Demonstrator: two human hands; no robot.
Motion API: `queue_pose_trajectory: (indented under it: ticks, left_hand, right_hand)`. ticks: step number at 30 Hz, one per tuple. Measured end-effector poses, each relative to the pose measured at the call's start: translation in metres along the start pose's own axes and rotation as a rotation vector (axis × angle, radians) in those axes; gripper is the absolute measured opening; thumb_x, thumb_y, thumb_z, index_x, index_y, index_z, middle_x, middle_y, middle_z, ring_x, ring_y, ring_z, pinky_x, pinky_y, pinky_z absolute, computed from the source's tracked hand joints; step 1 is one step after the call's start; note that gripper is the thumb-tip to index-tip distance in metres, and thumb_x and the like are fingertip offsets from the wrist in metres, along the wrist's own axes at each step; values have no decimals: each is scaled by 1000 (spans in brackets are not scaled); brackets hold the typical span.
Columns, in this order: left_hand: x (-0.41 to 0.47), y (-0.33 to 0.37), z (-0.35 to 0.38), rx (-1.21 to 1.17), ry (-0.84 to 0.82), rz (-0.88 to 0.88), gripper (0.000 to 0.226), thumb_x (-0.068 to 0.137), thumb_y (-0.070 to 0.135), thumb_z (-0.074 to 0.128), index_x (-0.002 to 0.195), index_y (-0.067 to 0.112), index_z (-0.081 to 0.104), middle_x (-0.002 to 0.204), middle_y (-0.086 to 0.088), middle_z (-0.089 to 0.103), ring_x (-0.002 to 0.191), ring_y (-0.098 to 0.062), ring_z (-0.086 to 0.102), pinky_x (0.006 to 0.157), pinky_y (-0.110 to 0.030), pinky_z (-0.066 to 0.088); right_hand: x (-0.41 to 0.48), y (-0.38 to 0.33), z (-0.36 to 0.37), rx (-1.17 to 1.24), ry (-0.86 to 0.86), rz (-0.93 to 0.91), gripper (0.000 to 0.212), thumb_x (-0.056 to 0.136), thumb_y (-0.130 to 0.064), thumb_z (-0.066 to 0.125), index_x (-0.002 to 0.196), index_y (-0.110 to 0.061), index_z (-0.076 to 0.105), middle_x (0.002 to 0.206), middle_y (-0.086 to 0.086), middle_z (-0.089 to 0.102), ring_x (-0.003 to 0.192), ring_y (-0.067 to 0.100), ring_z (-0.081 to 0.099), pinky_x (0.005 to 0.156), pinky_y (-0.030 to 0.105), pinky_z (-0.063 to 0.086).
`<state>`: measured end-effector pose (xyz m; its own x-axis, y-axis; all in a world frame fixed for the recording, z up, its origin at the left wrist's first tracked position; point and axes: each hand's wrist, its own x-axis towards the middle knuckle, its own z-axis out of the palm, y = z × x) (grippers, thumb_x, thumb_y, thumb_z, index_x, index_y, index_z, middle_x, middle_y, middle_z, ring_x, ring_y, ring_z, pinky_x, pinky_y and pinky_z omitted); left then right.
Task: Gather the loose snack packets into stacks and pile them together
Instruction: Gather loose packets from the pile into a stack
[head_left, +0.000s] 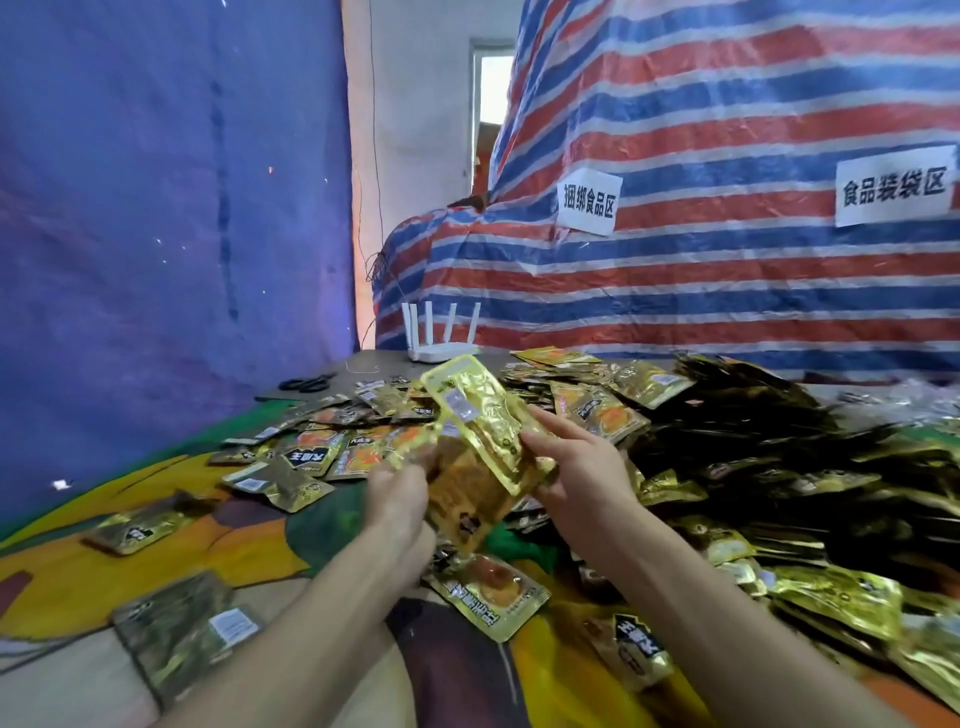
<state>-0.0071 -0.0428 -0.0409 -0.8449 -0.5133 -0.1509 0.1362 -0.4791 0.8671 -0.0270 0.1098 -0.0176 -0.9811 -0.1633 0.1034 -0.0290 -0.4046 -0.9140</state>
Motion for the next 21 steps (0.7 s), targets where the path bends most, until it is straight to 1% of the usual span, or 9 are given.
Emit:
queue_pose_trajectory:
  ticks: [2, 5, 7, 9, 11, 14, 17, 19, 21]
  left_hand:
    - [-13, -7, 6, -23, -125, -28, 24, 98, -2, 55, 121, 4, 58, 95, -21, 74, 89, -35, 72, 76, -51, 60]
    - [-26, -11, 11, -44, -255, 34, 35, 94, -6, 57, 124, 14, 59, 108, -22, 73, 103, -40, 70, 91, -58, 55]
    - [-29, -10, 11, -63, -326, 17, 34, 95, -5, 53, 123, 11, 64, 111, -23, 72, 104, -39, 70, 87, -53, 57]
    - [-31, -8, 8, -25, -413, -39, 28, 89, 2, 53, 96, 7, 79, 101, -19, 75, 87, -33, 74, 71, -41, 61]
    - [-34, -7, 5, 73, -499, -62, 24, 75, 11, 57, 74, 9, 81, 88, -14, 74, 72, -28, 71, 66, -34, 60]
    - [-34, -6, 3, 153, -516, 36, 20, 71, 17, 56, 76, 11, 75, 83, -13, 69, 74, -27, 63, 75, -36, 51]
    - [-32, -4, 4, 203, -548, 132, 17, 76, 29, 65, 75, 16, 77, 81, -9, 72, 74, -24, 67, 75, -38, 54]
    - [-35, -5, 6, 248, -561, 88, 30, 71, 34, 77, 89, 10, 80, 97, -15, 76, 86, -32, 74, 79, -44, 60]
    - [-37, -9, 6, 305, -532, 47, 41, 61, 38, 83, 92, 12, 82, 99, -15, 77, 90, -32, 75, 75, -40, 61]
  right_hand:
    - [-1, 8, 1, -104, 144, -109, 23, 92, -3, 69, 95, -25, 75, 97, 5, 77, 87, 20, 75, 69, 35, 62]
    - [-5, 18, 6, -124, 251, -280, 21, 95, -9, 67, 92, -29, 72, 101, 1, 75, 96, 19, 72, 82, 40, 62]
    - [-6, 20, 9, -115, 271, -348, 23, 97, -8, 64, 92, -29, 72, 99, -1, 75, 97, 16, 71, 83, 39, 62]
    - [-6, 19, 9, -156, 281, -382, 24, 98, -9, 63, 91, -30, 72, 98, -3, 74, 95, 13, 71, 80, 32, 61]
    - [-6, 20, 5, -218, 285, -396, 25, 99, -10, 62, 90, -32, 71, 97, -6, 73, 90, 7, 70, 70, 19, 58]
    - [-7, 22, 1, -282, 256, -422, 24, 99, -10, 61, 92, -31, 70, 96, -8, 71, 86, -3, 67, 63, 9, 52]
    - [-9, 26, 3, -354, 253, -469, 20, 98, -9, 62, 99, -26, 71, 101, -6, 72, 95, 4, 68, 79, 16, 56]
    - [-11, 30, 7, -384, 213, -475, 21, 97, -7, 61, 105, -23, 71, 112, 0, 68, 107, 12, 66, 95, 32, 56]
    - [-14, 33, 12, -363, 174, -451, 29, 96, -4, 58, 113, -25, 68, 123, 3, 63, 116, 16, 62, 101, 41, 53]
